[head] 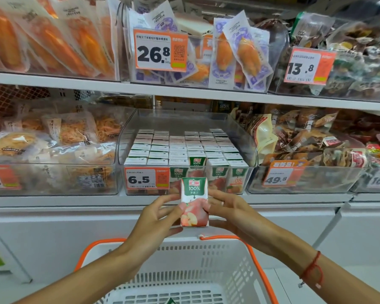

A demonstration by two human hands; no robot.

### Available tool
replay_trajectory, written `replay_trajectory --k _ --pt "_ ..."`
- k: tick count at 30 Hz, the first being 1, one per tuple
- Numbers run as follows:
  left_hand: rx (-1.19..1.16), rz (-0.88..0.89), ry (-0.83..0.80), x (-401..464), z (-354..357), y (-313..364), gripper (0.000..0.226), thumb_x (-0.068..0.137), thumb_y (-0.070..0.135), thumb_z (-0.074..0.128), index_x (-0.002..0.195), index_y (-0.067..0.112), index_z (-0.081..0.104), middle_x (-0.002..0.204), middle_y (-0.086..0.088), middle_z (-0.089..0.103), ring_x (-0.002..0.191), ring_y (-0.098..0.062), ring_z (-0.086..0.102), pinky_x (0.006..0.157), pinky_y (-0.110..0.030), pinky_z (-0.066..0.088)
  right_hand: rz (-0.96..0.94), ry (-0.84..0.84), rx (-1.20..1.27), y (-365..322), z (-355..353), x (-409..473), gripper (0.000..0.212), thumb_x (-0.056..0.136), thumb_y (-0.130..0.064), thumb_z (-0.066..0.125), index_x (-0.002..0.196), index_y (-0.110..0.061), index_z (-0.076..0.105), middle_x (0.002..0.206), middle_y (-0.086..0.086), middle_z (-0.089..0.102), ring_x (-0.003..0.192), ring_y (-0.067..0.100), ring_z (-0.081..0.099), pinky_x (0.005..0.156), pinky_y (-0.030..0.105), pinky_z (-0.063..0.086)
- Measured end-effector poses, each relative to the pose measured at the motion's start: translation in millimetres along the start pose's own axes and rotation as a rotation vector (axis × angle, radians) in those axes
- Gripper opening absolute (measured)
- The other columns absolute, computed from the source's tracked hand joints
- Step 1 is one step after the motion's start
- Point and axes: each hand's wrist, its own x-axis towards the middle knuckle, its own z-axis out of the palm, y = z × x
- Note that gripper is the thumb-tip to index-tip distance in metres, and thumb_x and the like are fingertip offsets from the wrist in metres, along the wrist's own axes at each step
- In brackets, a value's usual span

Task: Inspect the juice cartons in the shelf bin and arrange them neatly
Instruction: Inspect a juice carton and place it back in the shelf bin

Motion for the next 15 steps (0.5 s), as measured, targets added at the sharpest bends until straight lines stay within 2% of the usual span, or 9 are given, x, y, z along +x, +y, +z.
replay_trajectory --k 3,6,8,11,15 --pt "0.061 0.042 0.023 0 0 -1 0.023 0.094 0.028 0.059 0.117 0.030 0.059 0.097 0.005 0.077 0.093 -0.008 0.072 0.076 -0.018 0.056 -0.033 0.056 0.005 5 3 3 0.034 0.095 -0.019 0.060 0.129 -0.024 0.059 0.117 0.000 0.071 0.110 0.016 0.067 0.096 0.031 0.053" --pt "0.097 0.045 0.065 1 -5 -1 0.014 0.093 0.028 0.061 0.106 0.034 0.064 0.096 0.009 0.076 0.090 -0.001 0.071 0.066 -0.010 0.052 -0.060 0.159 -0.032 10 12 8 0.036 0.088 -0.021 0.070 0.123 -0.030 0.062 0.108 -0.006 0.074 0.097 0.011 0.071 0.079 0.020 0.056" --pt "0.073 0.010 0.074 2 -10 -1 0.010 0.091 0.031 0.063 0.099 0.031 0.070 0.097 0.008 0.076 0.090 -0.001 0.071 0.065 -0.011 0.053 -0.071 0.228 -0.108 14 15 11 0.045 0.079 -0.027 0.079 0.120 -0.035 0.062 0.104 -0.010 0.074 0.092 0.010 0.072 0.077 0.022 0.058" --pt "0.047 -0.044 0.030 1 -13 1 0.020 0.086 0.042 0.065 0.098 0.028 0.073 0.092 0.014 0.076 0.087 -0.001 0.072 0.062 -0.009 0.053 -0.077 0.280 -0.177 18 19 14 0.054 0.065 -0.036 0.088 0.112 -0.040 0.063 0.101 -0.012 0.073 0.089 0.010 0.071 0.078 0.027 0.059" --pt "0.060 -0.041 0.008 4 -20 3 0.023 0.089 0.040 0.062 0.104 0.026 0.072 0.091 0.013 0.077 0.086 -0.002 0.072 0.060 -0.008 0.051 -0.076 0.207 -0.142 18 18 15 0.053 0.064 -0.037 0.084 0.113 -0.032 0.066 0.103 -0.007 0.074 0.091 0.014 0.072 0.078 0.033 0.060"
